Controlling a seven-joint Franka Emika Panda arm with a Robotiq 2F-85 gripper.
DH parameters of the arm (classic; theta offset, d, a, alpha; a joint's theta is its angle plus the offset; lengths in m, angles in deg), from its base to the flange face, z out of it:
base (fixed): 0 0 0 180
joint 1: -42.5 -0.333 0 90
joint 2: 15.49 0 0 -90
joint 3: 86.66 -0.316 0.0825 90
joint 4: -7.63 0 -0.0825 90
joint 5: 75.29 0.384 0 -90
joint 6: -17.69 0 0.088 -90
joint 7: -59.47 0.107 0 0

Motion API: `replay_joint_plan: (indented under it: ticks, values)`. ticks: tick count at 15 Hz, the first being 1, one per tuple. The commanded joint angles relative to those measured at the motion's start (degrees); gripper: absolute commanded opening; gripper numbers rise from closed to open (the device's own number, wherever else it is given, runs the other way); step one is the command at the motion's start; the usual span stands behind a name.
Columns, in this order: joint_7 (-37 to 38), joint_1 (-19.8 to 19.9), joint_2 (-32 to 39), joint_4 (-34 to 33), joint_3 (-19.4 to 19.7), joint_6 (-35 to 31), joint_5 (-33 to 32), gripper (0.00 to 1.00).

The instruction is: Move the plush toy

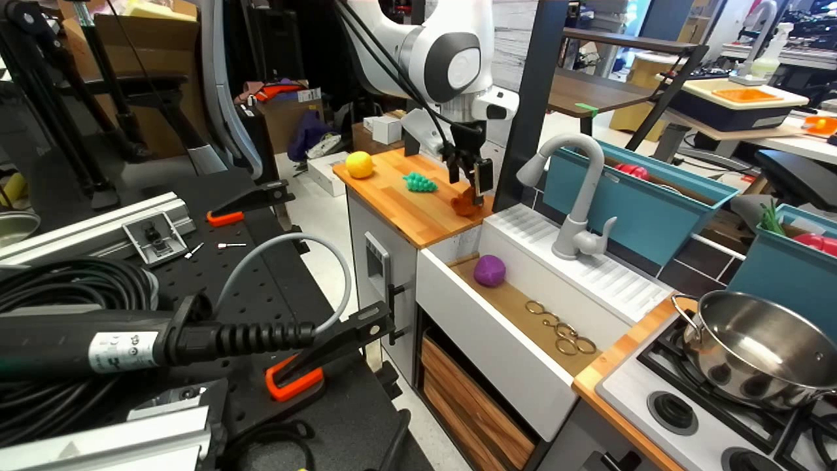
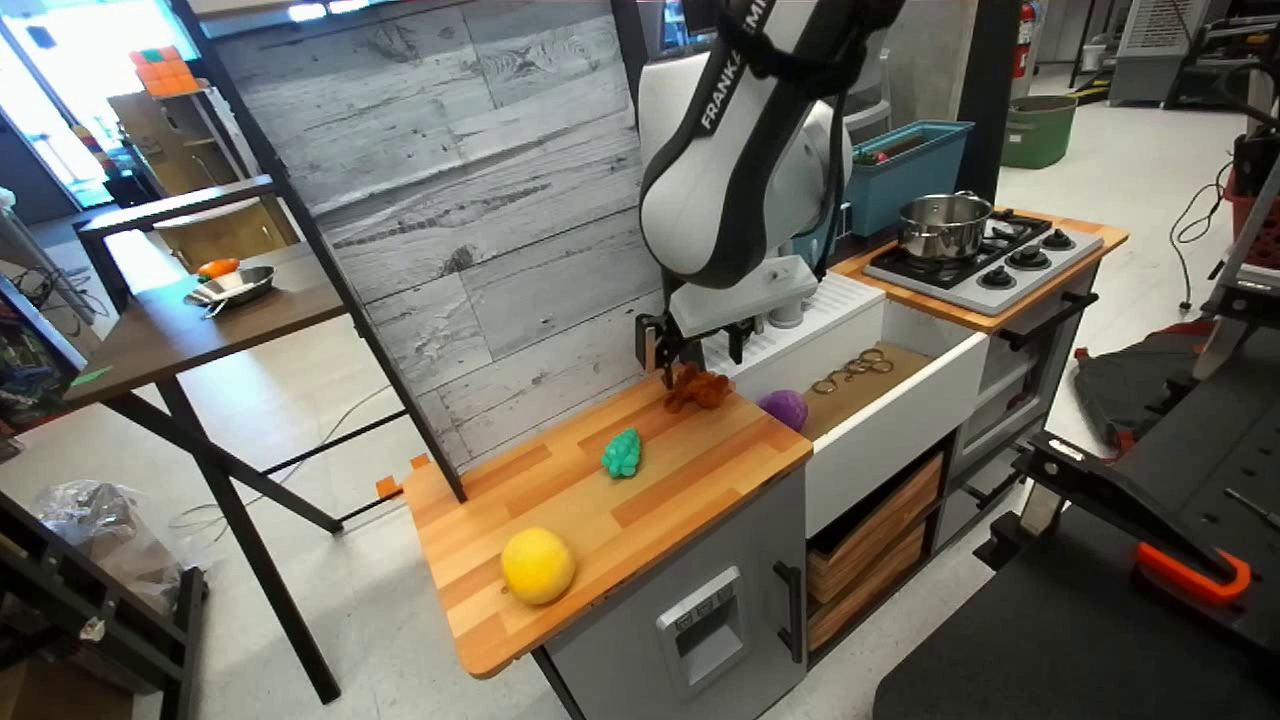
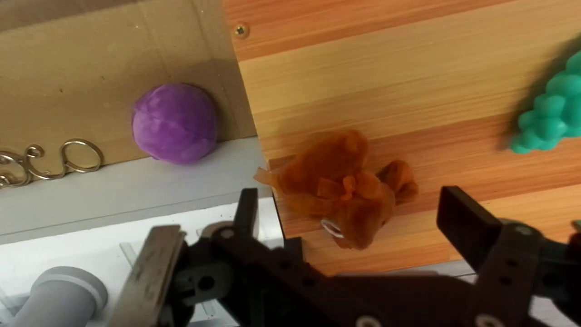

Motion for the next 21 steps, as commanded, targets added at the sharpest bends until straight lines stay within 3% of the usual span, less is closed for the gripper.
replay_joint_plan:
  ticks: [1,2,6,11,15,21]
  values:
    - [0.56,-0.88,5.40,-7.50,1.01,2.09,2.19,0.75]
    - [0.74,-0.97,6.29,-8.54,1.13,2.31,2.18,0.72]
    - [-1.05,-0.31,7.66,-10.11,-0.21,4.09,2.09,0.42]
    - [-4.54,-0.04,0.78,-1.58,-2.15,1.96,-0.35,0.04]
    - [-7.47,-0.64,-7.60,9.30,-2.25,-1.02,0.16,0.02]
    - [-7.12,-1.17,-15.20,21.78,-1.60,2.62,0.12,0.03]
